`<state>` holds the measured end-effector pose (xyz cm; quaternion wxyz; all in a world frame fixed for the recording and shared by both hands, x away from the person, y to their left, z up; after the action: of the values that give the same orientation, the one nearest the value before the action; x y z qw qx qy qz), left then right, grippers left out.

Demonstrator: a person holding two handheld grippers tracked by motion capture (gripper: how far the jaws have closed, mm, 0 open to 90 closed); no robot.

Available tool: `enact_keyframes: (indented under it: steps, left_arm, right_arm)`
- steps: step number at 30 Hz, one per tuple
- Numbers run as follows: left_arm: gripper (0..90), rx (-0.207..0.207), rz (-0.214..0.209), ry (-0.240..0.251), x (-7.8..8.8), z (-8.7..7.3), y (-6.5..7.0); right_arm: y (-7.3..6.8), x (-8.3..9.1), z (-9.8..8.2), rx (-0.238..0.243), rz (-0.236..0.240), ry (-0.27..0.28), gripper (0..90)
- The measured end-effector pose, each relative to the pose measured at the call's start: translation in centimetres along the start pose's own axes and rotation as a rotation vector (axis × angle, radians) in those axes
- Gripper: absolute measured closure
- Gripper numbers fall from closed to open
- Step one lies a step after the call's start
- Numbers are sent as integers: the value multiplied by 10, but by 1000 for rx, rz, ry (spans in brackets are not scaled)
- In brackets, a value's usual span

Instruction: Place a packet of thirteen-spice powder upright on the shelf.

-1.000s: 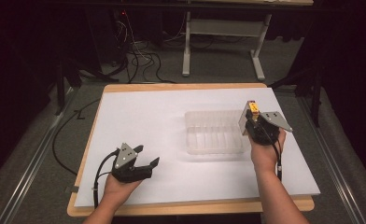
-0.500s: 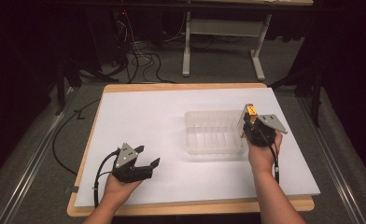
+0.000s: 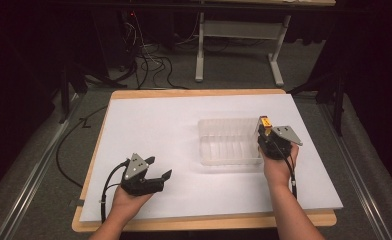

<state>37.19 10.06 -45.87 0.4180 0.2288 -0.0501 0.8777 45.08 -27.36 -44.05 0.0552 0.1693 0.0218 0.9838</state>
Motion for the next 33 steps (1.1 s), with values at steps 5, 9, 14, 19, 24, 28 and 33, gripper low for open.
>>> enact_keyframes:
  steps: [5, 9, 14, 19, 24, 28, 33]
  left_arm:
    - [253, 7, -1, 1, 1, 0, 0]
    - [253, 9, 1, 3, 1, 0, -1]
    - [253, 10, -4, 1, 0, 0, -1]
    - [253, 13, -3, 3, 1, 0, -1]
    - [253, 19, -14, 11, 1, 1, 2]
    - [253, 15, -37, 13, 0, 3, 11]
    - [248, -51, -46, -1, -5, 3, 28]
  right_arm:
    - [1, -1, -4, -4, -1, -9, 653]
    - [0, 1, -4, 0, 16, -10, 593]
    - [-2, 6, -1, 12, 45, -17, 434]
    - [-1, 18, 5, 6, 104, -16, 292]
    - [-6, 42, 8, 30, 202, -16, 178]
    - [-14, 69, 2, 74, 289, -27, 125]
    - [-12, 101, -26, 99, 376, -39, 106]
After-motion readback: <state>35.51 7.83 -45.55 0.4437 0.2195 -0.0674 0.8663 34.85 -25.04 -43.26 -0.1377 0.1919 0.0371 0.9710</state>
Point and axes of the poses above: each handheld gripper's, and its own axes: x roughly backward along the jaws, z roughly out of its top, y roughly to its right, the point moved 6 cm from there along -x, roughly forward along the jaws, and after that the axes turned 7 degrees about -z, right-handed, at the moved point
